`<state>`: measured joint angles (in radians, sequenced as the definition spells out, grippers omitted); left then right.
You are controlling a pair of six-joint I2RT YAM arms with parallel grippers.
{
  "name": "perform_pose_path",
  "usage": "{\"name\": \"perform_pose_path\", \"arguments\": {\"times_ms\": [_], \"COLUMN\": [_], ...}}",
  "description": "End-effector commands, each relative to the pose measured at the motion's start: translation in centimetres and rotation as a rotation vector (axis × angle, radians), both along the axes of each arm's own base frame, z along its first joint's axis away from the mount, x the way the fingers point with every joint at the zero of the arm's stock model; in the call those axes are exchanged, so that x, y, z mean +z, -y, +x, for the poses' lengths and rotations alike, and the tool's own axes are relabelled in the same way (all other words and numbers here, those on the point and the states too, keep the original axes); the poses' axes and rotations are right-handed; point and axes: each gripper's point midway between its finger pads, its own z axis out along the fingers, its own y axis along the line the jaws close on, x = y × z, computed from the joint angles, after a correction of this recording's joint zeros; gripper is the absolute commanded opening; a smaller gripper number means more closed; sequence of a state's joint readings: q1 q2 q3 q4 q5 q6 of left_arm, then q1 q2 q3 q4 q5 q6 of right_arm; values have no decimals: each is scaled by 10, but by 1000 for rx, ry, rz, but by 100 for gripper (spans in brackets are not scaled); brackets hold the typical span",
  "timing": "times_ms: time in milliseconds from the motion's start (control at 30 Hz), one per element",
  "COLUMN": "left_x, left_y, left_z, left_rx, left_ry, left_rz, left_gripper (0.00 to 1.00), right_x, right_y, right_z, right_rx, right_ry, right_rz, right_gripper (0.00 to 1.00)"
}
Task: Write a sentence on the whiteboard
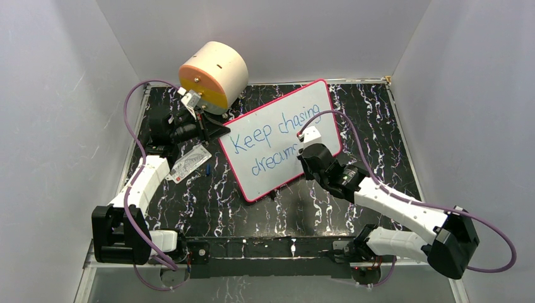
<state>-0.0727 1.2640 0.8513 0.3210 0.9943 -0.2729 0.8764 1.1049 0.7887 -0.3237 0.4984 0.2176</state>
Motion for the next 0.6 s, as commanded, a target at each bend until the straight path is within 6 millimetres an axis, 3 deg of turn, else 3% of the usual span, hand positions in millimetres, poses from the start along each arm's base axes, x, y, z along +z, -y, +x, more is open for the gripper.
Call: {"name": "perform_pose_path", "arguments": {"times_ms": [0, 567], "left_x": [-27, -27], "left_y": [6, 6], "left_z": [-7, -7], "left_rx": [-30, -31], "left_ry": [-28, -24], "left_rz": [61, 61], "left_gripper": [0, 0], "right_x": [31, 35], "right_y": [-4, -19], "right_z": [7, 17], "right_rx": [-10, 10], "right_ry": [84, 100], "right_rz": [86, 97], "right_gripper": [0, 0]}}
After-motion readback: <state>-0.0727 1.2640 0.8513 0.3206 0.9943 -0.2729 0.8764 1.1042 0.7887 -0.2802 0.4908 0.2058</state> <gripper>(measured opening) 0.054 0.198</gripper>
